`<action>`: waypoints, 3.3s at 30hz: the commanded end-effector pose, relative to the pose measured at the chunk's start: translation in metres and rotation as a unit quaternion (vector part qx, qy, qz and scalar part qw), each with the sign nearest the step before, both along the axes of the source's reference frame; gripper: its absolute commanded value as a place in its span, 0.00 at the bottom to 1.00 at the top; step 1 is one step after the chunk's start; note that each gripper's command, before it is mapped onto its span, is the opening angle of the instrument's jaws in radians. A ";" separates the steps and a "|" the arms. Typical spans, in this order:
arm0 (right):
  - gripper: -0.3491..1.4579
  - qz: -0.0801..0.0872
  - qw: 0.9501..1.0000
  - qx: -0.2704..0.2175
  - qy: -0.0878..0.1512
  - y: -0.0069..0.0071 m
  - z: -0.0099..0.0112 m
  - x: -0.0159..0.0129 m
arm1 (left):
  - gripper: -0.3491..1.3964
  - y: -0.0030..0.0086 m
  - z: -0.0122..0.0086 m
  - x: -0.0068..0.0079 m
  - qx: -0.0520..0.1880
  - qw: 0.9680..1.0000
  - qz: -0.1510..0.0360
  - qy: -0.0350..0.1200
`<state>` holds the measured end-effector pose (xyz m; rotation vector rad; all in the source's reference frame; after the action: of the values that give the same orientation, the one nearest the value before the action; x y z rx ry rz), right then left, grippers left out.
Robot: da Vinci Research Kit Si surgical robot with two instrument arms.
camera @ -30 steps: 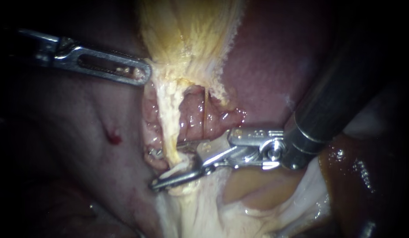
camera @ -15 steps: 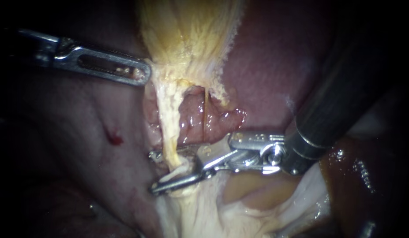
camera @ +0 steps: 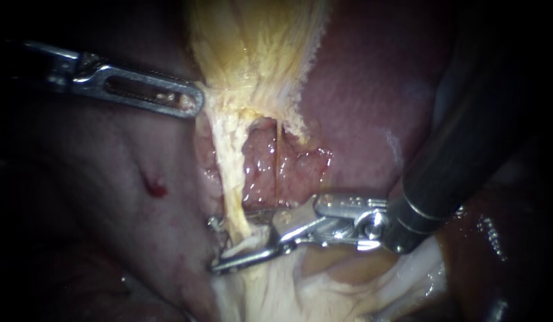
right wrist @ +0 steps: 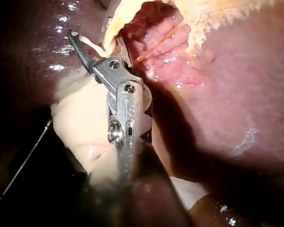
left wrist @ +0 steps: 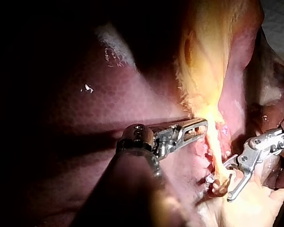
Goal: Clipping first clip left tube
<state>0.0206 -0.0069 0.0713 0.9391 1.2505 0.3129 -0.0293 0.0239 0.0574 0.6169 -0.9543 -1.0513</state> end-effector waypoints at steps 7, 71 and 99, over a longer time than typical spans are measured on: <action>0.46 -0.024 1.000 0.004 0.010 -0.0005 0.0002 0.0000 | 0.00 0.0000 0.0000 0.0000 0.000 1.000 0.000 0.000; 0.37 -0.029 0.991 -0.026 0.131 0.0006 -0.0055 0.0010 | 0.00 0.0001 0.0002 -0.0002 0.000 1.000 0.000 0.000; 0.00 -0.031 0.993 -0.001 0.115 0.0017 -0.0057 -0.0005 | 0.00 0.0002 0.0003 -0.0002 0.000 1.000 0.000 0.000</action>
<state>0.0200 -0.0052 0.0656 1.0309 1.4282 0.1566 -0.0295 0.0241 0.0577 0.6159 -0.9542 -1.0520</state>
